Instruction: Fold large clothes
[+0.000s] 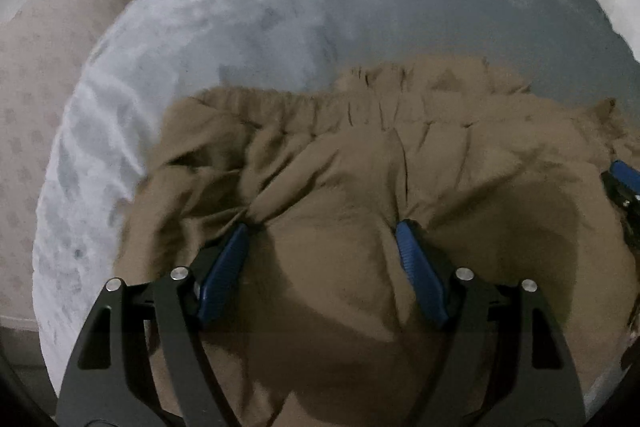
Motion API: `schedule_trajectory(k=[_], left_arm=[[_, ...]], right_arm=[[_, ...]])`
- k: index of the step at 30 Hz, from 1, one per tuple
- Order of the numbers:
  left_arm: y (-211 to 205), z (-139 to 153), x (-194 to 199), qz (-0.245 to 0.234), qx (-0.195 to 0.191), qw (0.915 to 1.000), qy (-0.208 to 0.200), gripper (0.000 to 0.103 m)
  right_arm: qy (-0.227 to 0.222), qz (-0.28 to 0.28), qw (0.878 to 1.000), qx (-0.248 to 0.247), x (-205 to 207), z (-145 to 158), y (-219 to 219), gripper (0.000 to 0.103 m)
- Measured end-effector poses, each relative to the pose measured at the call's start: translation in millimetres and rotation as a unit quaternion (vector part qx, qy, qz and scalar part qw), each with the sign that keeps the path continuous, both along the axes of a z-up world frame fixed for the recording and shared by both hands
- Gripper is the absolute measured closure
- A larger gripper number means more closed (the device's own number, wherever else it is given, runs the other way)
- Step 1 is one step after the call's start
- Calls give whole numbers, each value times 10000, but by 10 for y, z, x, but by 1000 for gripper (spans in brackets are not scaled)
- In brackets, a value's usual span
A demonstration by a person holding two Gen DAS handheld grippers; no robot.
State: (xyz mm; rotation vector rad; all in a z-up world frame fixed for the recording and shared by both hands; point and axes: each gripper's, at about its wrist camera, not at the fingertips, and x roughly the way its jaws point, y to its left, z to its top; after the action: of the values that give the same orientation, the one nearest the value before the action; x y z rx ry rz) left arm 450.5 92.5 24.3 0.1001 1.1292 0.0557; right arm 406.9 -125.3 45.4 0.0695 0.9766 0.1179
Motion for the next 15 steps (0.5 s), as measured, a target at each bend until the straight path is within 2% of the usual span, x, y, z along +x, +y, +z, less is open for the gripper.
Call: schedule_trajectory(k=[3, 7, 11, 15], left_arm=[[186, 218, -462, 101, -14, 9982, -590, 21], [465, 322, -1050, 344, 19, 9940, -1037, 20], [729, 272, -1248, 641, -102, 9920, -1080, 20], [793, 16, -1300, 793, -130, 9933, -827, 19]], right_arm=[[-636, -165, 9977, 162, -402, 245, -242, 43], [-1018, -397, 9936, 297, -890, 317, -571, 43], [-1267, -538, 9904, 73, -1346, 149, -737, 43], [-1078, -658, 9918, 201, -1472, -109, -815, 43]])
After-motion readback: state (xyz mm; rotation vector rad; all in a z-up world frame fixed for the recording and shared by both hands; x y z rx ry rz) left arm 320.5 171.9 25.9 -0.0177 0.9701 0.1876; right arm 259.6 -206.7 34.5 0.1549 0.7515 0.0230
